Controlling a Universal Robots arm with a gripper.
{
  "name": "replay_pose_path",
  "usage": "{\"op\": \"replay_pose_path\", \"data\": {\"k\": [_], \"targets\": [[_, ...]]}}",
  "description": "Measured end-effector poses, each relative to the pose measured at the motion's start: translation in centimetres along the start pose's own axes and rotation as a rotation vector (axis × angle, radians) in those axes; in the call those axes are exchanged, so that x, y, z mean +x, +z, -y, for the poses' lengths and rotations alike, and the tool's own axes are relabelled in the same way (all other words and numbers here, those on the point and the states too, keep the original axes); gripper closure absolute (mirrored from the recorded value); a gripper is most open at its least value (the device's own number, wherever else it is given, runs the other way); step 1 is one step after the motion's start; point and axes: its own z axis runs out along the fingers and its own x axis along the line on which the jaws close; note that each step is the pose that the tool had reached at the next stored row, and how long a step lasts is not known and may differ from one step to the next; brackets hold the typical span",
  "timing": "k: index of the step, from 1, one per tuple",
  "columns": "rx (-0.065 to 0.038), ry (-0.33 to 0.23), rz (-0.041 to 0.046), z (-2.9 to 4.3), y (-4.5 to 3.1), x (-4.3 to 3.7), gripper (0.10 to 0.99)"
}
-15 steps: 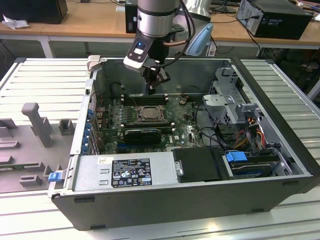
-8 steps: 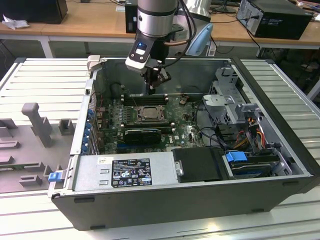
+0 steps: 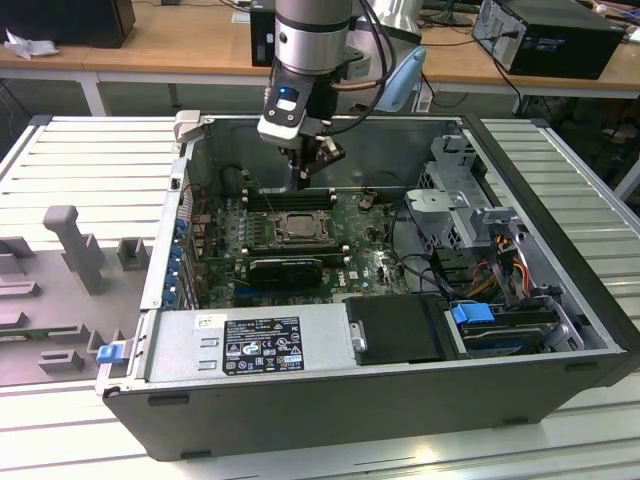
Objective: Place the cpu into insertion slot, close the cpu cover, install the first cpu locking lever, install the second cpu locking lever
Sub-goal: 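Install the first cpu locking lever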
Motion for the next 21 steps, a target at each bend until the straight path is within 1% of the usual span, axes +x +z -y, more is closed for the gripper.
{"op": "replay_pose_path", "data": {"k": [3,5,6,8,9,10,11,13,15,18,21], "targets": [[0.001,-0.025,-0.0001,0.0,0.0,0.0,0.98],[0.002,-0.064,-0.0003,0.0,0.0,0.0,0.98],[0.003,-0.089,-0.0004,0.0,0.0,0.0,0.98],[0.005,-0.167,-0.0003,0.0,0.0,0.0,0.98],[0.004,-0.185,0.0004,0.0,0.0,-0.01,0.98],[0.002,-0.215,0.0027,0.0,0.02,-0.01,0.98],[-0.002,-0.255,0.0073,0.01,0.07,-0.02,0.98],[0.0,-0.312,0.007,0.01,0.12,-0.02,0.98],[0.0,-0.384,0.0074,0.01,0.19,-0.03,0.98],[-0.005,-0.46,0.0144,0.03,0.35,-0.05,0.98],[-0.007,-0.51,0.0168,0.14,0.52,-0.13,0.98]]}}
